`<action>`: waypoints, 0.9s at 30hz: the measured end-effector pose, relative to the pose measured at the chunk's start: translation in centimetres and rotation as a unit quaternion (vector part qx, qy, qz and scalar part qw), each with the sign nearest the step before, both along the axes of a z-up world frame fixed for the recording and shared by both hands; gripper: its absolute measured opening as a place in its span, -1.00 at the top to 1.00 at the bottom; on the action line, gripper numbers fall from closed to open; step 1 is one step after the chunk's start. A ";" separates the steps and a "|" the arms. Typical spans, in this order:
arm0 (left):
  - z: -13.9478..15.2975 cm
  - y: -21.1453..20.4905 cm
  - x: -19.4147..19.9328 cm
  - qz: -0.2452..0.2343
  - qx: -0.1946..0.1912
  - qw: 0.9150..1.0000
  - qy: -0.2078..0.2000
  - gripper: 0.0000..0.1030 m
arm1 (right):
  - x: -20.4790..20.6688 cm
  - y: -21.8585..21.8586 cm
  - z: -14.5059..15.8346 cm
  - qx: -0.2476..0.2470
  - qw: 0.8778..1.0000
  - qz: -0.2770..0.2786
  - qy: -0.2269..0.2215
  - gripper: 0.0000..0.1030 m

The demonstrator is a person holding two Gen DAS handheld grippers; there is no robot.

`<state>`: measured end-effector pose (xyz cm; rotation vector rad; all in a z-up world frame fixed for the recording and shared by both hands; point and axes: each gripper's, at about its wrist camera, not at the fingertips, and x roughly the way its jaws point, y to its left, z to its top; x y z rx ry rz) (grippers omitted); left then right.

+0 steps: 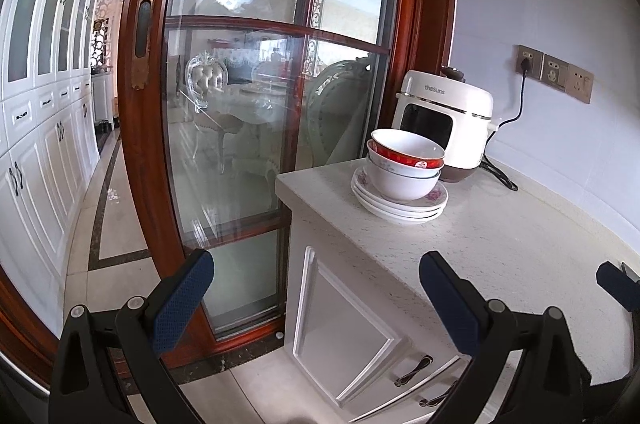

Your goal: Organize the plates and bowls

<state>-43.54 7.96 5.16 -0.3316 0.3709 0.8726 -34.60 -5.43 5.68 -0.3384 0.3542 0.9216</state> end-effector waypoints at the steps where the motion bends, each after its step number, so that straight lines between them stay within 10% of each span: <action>1: 0.0 0.0 0.1 -0.001 0.000 1.000 0.001 -1.00 | 0.1 -0.1 0.0 0.001 1.000 -0.002 0.001 -1.00; 27: 0.4 -0.9 1.7 -0.005 0.006 1.000 0.015 -1.00 | 3.0 -1.1 -0.5 0.007 0.999 -0.028 0.041 -1.00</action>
